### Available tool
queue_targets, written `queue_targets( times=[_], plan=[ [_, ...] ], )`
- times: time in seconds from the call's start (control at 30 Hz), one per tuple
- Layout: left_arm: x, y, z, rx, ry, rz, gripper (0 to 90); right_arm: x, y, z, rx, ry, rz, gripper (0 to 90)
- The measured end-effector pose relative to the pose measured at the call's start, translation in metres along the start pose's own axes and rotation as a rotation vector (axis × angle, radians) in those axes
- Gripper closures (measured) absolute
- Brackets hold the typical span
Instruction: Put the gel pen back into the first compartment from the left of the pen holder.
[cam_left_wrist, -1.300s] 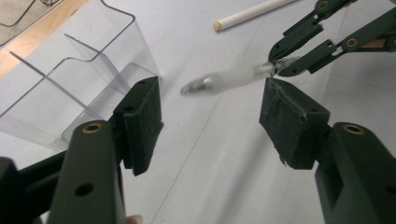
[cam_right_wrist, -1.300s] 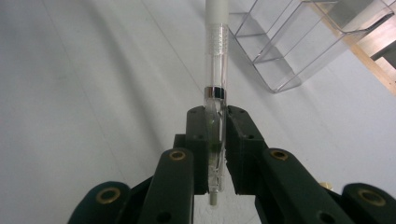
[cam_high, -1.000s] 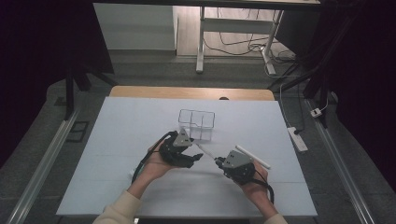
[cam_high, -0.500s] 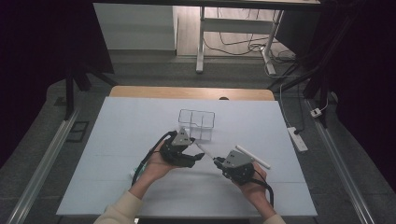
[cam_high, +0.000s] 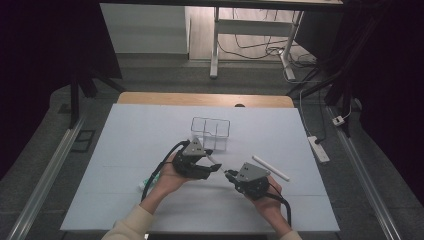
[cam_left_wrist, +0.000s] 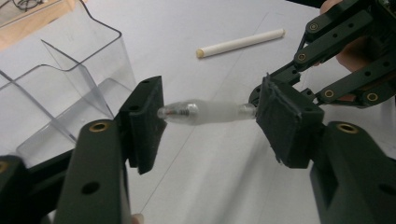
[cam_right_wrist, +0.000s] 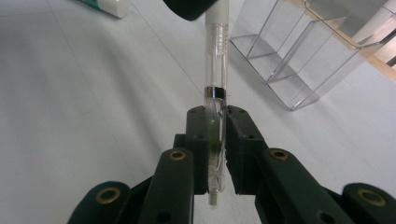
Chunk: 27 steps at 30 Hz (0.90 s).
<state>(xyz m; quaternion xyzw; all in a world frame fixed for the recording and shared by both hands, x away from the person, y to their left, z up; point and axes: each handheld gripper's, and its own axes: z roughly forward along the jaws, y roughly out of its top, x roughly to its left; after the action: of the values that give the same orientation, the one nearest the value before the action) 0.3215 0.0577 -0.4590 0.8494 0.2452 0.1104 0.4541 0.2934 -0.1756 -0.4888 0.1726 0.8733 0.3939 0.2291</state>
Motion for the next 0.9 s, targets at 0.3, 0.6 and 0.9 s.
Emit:
queue_targets(
  times=[0.3, 0.6, 0.9],
  plan=[
    [0.0042, -0.0015, -0.0004, -0.006, -0.035, -0.029, 58.1, 0.0031, 0.0001, 0.002, 0.006, 0.003, -0.016, 78.9],
    [0.004, -0.0005, 0.0, -0.024, -0.124, -0.045, 71.7, 0.0056, -0.0015, 0.0054, 0.022, 0.003, -0.027, 78.8],
    [0.0001, 0.0029, -0.0008, -0.038, -0.168, -0.03, 78.7, 0.0067, -0.0012, 0.0065, 0.019, 0.004, -0.035, 78.8]
  ],
)
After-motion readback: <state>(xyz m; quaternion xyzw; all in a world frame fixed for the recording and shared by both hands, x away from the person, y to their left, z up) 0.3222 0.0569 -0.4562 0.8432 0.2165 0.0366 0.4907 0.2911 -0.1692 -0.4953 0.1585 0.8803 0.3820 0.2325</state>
